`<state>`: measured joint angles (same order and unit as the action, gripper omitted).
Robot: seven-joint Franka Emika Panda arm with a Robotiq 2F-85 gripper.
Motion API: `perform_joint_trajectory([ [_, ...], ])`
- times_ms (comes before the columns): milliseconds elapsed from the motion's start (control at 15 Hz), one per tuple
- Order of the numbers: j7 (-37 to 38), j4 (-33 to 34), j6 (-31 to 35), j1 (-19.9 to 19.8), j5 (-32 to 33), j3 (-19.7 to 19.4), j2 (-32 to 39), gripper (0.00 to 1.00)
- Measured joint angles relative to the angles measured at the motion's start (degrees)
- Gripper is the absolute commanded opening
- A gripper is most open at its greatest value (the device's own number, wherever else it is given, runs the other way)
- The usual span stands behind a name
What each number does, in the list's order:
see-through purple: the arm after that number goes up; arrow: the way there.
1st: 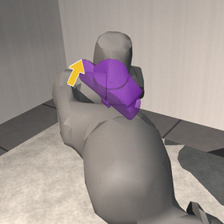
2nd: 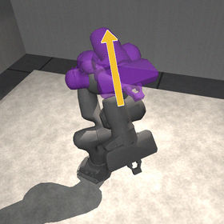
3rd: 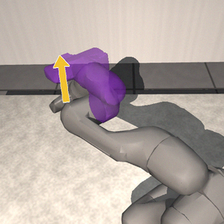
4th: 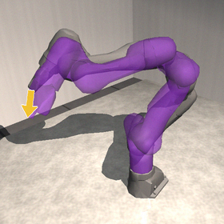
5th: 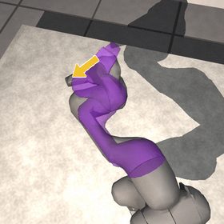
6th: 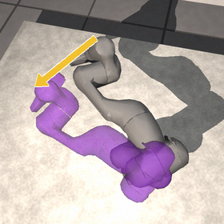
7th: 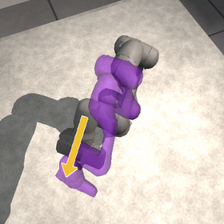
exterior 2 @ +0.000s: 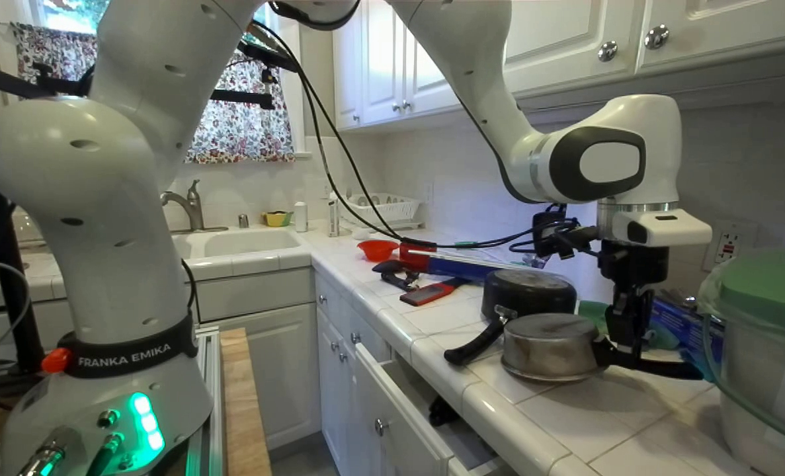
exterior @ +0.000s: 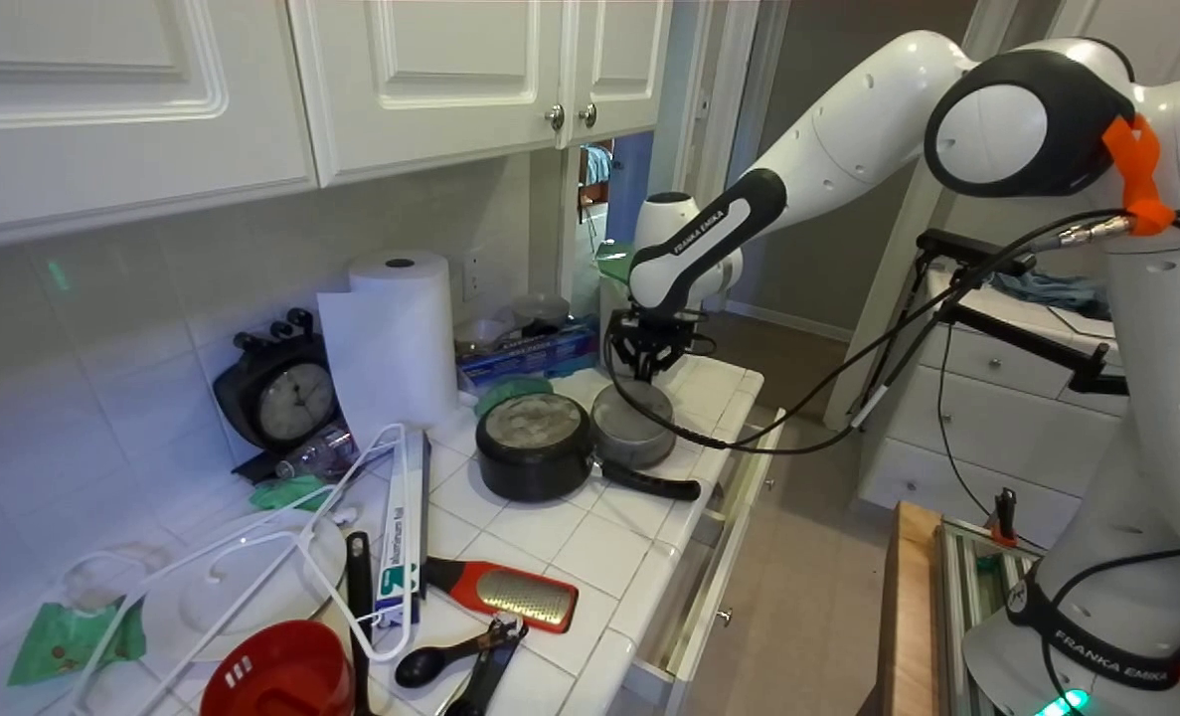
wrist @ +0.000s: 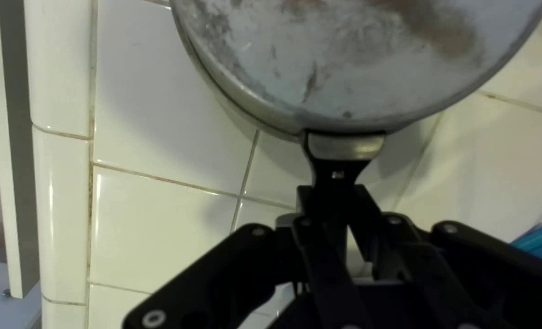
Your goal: Place the silver pot right side up on the black upside down pot
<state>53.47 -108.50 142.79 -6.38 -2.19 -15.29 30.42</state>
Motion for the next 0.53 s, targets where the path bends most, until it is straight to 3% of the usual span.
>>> perform_joint_trajectory([
  [533,-0.1,0.01,-2.08,1.14,1.73,-0.88,-2.45,0.1],
])
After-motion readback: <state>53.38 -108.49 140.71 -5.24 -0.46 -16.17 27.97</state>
